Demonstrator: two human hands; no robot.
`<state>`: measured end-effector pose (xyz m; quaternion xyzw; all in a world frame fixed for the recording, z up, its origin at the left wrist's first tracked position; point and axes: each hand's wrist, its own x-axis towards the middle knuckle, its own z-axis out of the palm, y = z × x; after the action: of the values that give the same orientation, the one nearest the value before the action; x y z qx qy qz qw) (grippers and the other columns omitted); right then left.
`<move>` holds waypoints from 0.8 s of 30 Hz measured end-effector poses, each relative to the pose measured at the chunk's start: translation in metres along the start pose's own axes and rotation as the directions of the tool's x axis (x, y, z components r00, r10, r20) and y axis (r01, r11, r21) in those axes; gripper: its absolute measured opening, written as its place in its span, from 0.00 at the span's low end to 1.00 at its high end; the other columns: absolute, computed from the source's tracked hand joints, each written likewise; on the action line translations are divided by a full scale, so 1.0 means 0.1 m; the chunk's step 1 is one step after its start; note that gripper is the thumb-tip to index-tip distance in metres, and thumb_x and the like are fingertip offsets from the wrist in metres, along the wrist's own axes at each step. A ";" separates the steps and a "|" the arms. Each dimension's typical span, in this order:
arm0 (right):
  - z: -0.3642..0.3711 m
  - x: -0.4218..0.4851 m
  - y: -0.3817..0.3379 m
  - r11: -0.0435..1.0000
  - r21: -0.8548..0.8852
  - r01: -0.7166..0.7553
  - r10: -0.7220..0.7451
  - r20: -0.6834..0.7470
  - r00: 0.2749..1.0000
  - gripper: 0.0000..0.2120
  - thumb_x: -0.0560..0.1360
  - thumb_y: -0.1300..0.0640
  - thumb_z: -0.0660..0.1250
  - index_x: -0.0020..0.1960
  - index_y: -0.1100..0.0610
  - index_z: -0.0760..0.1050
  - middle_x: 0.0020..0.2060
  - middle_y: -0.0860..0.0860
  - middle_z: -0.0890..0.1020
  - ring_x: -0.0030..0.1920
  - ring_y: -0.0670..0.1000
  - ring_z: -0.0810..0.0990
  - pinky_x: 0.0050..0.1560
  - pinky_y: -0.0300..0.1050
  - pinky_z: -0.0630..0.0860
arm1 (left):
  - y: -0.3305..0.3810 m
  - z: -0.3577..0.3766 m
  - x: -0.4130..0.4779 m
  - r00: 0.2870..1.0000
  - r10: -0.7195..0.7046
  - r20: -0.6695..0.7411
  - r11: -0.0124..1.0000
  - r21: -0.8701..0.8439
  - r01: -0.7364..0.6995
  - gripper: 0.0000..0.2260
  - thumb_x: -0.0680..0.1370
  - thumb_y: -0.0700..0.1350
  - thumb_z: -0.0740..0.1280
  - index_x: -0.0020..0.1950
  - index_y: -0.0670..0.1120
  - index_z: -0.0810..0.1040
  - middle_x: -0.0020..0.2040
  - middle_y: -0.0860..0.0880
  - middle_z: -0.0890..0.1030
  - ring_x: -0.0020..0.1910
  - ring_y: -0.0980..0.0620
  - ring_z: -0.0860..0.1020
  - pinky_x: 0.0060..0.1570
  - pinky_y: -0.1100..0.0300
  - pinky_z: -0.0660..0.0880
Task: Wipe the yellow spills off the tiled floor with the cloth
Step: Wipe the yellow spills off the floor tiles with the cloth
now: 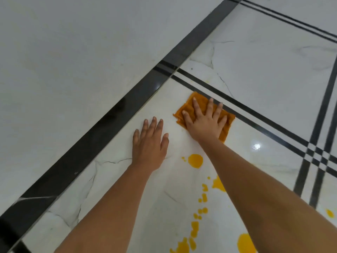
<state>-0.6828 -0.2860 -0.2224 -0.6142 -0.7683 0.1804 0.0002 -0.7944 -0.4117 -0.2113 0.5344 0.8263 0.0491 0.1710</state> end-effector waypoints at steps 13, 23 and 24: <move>0.08 -0.74 0.24 0.921 -0.162 0.355 -0.334 0.146 0.931 0.33 0.70 0.27 0.47 0.72 0.32 0.44 0.77 0.48 0.44 0.75 0.57 0.36 0.67 0.71 0.36 | -0.24 0.22 -0.86 1.000 -0.006 -0.005 0.999 0.048 0.006 0.32 0.72 0.60 0.30 0.75 0.52 0.40 0.77 0.52 0.43 0.73 0.54 0.37 0.69 0.54 0.37; 0.21 -1.29 0.37 0.942 -0.135 0.308 -0.302 0.065 0.951 0.33 0.70 0.28 0.50 0.72 0.32 0.48 0.77 0.47 0.48 0.76 0.56 0.40 0.67 0.71 0.39 | -0.32 0.42 -1.49 0.997 0.003 -0.076 0.999 0.040 0.000 0.28 0.77 0.57 0.41 0.76 0.47 0.51 0.76 0.49 0.53 0.75 0.50 0.48 0.70 0.49 0.44; 0.27 -1.55 0.48 0.901 -0.162 0.401 -0.398 0.053 0.916 0.33 0.70 0.28 0.50 0.72 0.33 0.50 0.77 0.47 0.51 0.76 0.57 0.43 0.66 0.73 0.42 | -0.31 0.44 -1.51 0.997 0.012 -0.078 0.999 0.033 -0.009 0.28 0.77 0.56 0.41 0.76 0.47 0.52 0.76 0.48 0.53 0.75 0.49 0.49 0.70 0.49 0.45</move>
<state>-0.6053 -0.4313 -0.2269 -0.4397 -0.8903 0.1161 -0.0223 -0.7507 -0.5649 -0.2258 0.5390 0.8303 0.0576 0.1295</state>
